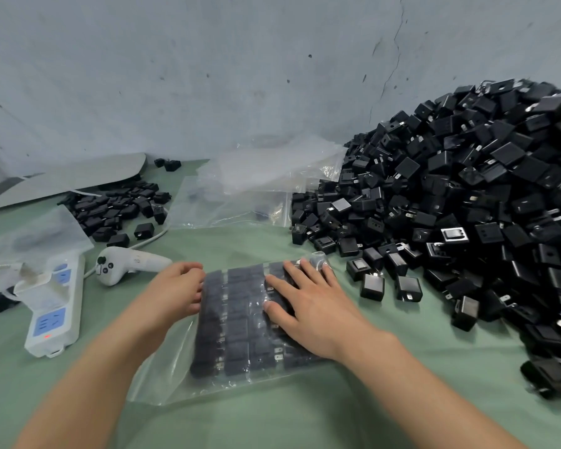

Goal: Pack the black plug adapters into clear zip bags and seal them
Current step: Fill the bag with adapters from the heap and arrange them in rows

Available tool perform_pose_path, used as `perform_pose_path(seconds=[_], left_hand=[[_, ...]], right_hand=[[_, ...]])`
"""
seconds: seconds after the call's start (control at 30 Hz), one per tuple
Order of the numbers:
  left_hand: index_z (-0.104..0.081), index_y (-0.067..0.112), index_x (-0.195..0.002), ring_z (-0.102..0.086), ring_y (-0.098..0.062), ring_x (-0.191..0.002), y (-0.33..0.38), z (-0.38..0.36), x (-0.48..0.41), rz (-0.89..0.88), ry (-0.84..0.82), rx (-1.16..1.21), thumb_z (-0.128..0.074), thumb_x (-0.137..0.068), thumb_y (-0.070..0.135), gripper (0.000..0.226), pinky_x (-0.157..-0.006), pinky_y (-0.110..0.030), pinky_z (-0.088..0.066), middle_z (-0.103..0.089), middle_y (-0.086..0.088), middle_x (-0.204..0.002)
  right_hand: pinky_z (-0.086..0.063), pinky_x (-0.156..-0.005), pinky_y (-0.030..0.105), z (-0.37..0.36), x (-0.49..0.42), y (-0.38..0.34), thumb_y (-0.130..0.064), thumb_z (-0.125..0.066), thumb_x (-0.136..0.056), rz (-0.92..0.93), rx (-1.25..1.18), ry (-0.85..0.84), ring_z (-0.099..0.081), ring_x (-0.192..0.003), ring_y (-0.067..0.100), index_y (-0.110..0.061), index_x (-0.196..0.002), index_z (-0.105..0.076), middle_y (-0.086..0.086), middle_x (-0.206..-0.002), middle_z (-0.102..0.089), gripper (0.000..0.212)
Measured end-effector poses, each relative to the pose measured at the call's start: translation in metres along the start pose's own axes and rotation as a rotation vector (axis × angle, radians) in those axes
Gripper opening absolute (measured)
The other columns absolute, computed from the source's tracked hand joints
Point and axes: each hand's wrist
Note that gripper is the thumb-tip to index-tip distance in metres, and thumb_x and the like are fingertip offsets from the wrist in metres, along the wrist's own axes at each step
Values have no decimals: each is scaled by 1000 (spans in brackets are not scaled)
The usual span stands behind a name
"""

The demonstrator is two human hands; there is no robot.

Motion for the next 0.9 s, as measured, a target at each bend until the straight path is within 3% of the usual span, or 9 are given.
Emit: perform_pose_path(seconds=[0.2, 0.37, 0.5, 0.6, 0.7, 0.8, 0.9], left_hand=[[-59, 21, -119, -61, -20, -101, 0, 15, 5, 6, 19, -20, -50, -102, 22, 19, -75, -37, -56, -61, -10, -112], [-56, 22, -119, -63, -20, -100, -3, 13, 7, 11, -6, -28, -50, -101, 23, 18, -71, -36, -57, -60, -7, -112], [-55, 20, -123, -62, -24, -103, -7, 24, 4, -32, 109, -76, -49, -101, 22, 23, -74, -36, -55, -60, -7, -113], [-54, 19, -125, -62, -23, -93, -12, 33, 3, -40, 157, -96, -49, -100, 21, 25, -68, -34, -54, -61, -8, -109], [-52, 15, -128, -60, -20, -84, -19, 39, 3, -33, 190, -87, -49, -100, 18, 29, -64, -33, -52, -61, -9, -106], [-52, 15, -129, -63, -21, -88, -26, 47, 7, -47, 219, -91, -48, -99, 16, 30, -67, -34, -53, -62, -9, -107], [-51, 19, -123, -63, -21, -88, -28, 55, 10, -73, 256, -56, -46, -99, 13, 25, -67, -34, -52, -63, -10, -109]], right_hand=[[6, -124, 49, 1, 1, -1, -63, -17, -100, 1, -20, 15, 1, -154, 25, -39, -157, -19, 3, -168, -9, 61], [5, -124, 47, 6, 3, -4, -61, -18, -102, -7, -69, 28, 1, -154, 23, -39, -156, -20, 1, -168, -11, 59], [-7, -124, 44, 19, 9, 5, -53, -23, -103, -93, -88, 253, -15, -152, 21, -36, -152, -31, -2, -163, -27, 53], [-27, -115, 44, 25, 21, 27, -47, -36, -100, -351, 82, 430, -33, -141, 25, -29, -148, -38, 3, -155, -38, 51], [-31, -112, 49, 22, 31, 49, -58, -35, -97, -551, 113, 300, -27, -144, 32, -26, -154, -25, 10, -159, -27, 65], [-29, -113, 54, 18, 30, 63, -64, -35, -96, -579, 91, 198, -14, -149, 35, -30, -156, -18, 7, -165, -14, 71], [-40, -102, 50, 18, 27, 68, -57, -44, -96, -542, 65, 301, -26, -143, 30, -30, -144, -39, 2, -157, -32, 55]])
Point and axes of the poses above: each hand's wrist, its own x-axis away from the middle knuckle, its own z-axis out of the back of the hand, y = z × x
